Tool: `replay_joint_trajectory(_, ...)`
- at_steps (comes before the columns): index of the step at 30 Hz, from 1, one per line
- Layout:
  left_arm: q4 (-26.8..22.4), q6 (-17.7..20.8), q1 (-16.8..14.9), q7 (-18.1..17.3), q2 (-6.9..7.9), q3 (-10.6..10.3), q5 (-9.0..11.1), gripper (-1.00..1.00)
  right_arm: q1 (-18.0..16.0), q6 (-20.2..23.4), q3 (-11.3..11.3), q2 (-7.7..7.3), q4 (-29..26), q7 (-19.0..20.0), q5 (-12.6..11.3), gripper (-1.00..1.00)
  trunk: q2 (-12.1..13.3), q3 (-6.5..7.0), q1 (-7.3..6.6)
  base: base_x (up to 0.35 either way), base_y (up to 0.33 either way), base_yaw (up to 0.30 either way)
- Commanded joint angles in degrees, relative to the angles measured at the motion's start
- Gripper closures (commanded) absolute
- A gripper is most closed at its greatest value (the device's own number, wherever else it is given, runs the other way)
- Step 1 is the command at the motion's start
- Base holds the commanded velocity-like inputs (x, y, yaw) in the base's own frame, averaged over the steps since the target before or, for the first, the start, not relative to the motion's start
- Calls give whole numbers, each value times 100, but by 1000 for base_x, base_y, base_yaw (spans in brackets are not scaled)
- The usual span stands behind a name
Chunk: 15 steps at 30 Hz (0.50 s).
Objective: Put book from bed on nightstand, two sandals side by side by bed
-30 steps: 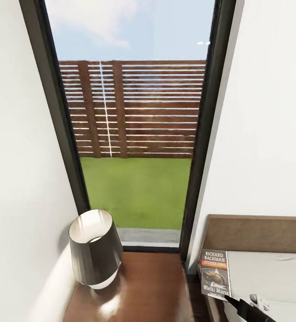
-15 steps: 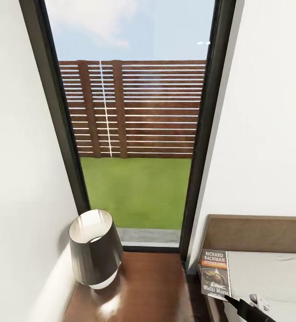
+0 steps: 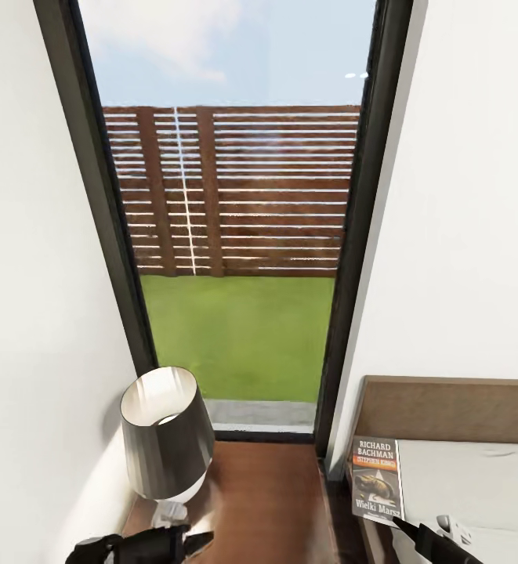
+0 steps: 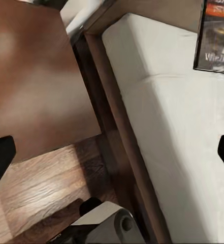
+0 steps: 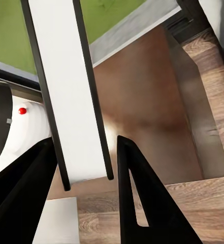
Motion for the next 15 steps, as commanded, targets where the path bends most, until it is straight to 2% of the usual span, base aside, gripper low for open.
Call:
replay_joint_trajectory(1,-83,171,-5,-175,4,11,89,-100,-5,36,-13,-1,1,21,-21,100,-13,-14,4,0,0,0)
replay_joint_trajectory(3,-271,447,-8,-760,18,11,271,-100,-5,39,-13,-1,1,25,-21,100,-13,-14,4,0,0,0)
replay_joint_trajectory(6,-369,598,-10,-1412,32,11,390,-100,-5,40,-13,-1,1,26,-20,100,-13,-14,4,0,0,0)
replay_joint_trajectory(10,-369,625,-11,-1771,46,11,483,-100,-5,40,-12,-1,1,23,-16,100,-13,-14,4,0,0,0)
replay_joint_trajectory(11,-353,616,-2,-2040,48,19,605,-100,-5,43,-12,-1,1,25,-14,100,-13,-14,4,0,0,0)
replay_joint_trajectory(15,-345,609,17,-2362,61,29,723,-100,-5,46,-9,4,1,29,-9,100,-13,-14,4,0,0,0)
